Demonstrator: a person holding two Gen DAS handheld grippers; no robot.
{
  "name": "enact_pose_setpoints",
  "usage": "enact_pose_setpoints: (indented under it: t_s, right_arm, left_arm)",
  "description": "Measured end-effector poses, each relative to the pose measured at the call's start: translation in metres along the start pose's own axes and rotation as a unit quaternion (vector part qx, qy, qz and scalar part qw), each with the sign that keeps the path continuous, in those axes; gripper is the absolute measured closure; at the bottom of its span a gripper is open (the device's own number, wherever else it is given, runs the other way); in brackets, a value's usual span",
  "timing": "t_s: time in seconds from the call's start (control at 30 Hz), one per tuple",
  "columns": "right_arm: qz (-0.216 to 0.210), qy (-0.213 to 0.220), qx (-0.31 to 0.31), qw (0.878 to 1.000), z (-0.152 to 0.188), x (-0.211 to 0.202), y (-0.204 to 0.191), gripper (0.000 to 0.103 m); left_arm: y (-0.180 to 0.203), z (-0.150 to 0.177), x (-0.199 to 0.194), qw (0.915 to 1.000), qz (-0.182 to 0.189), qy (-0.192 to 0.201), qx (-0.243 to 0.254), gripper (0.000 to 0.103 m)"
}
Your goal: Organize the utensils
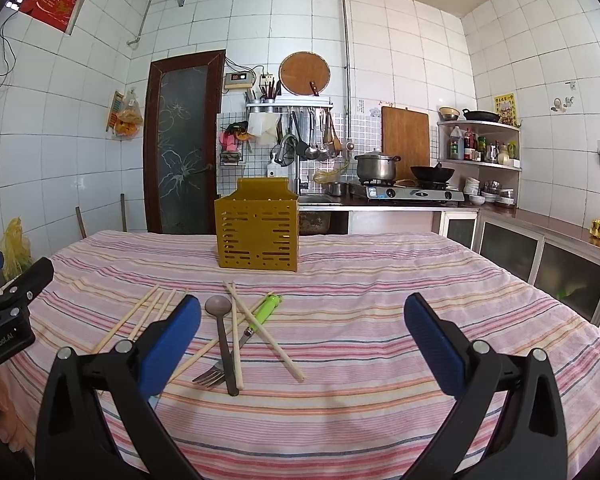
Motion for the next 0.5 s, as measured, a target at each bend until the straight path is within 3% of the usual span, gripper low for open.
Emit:
enact_pose_setpoints:
  t_s: [0.5]
  right_arm:
    - [0.001,-0.001,0.001,1.0,0.0007,-0.0002,0.0016,0.004]
  left_arm:
    - [0.0015,0.0014,-0.001,1.0,0.0,-0.001,0.0,0.005]
Point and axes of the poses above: each gripper's, at about its wrist camera, not at the fingertips, and x roughly the way its jaws point, y to its right, z to its underside, the point moved 10 cm from there along x, roughly the way its jaws point, and after that the axes turned 12 degrees about y, right-handed, at the moved point
